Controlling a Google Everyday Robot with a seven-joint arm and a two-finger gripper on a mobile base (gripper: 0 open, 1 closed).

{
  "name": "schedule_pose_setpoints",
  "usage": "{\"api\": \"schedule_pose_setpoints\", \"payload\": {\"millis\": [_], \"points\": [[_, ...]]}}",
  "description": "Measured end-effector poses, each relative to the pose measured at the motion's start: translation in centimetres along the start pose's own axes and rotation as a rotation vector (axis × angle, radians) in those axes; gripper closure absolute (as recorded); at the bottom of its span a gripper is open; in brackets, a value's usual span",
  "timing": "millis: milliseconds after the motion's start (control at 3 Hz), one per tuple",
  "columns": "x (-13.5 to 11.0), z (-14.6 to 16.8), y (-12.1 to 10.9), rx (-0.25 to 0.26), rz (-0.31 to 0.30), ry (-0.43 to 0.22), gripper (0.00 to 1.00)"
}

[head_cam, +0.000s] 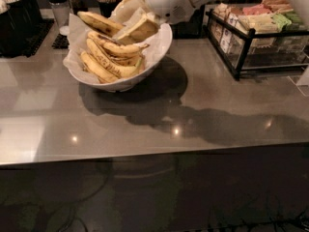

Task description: Pick banana from white bowl

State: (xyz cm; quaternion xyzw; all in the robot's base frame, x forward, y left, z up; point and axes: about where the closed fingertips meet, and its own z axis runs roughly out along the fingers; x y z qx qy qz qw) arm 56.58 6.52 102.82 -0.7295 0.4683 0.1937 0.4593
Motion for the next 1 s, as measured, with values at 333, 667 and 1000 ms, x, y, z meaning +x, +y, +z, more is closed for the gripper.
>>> {"api": "schedule_pose_setpoints", "payload": {"millis": [333, 667, 1000], "points": [[-0.5, -1.2, 3.5, 0.068, -0.007, -0.082, 1.00], [-0.8, -3.6, 7.6, 0.159, -0.003, -0.140, 1.00], [-0.9, -3.6, 7.7, 0.159, -0.004, -0.138, 1.00]]}}
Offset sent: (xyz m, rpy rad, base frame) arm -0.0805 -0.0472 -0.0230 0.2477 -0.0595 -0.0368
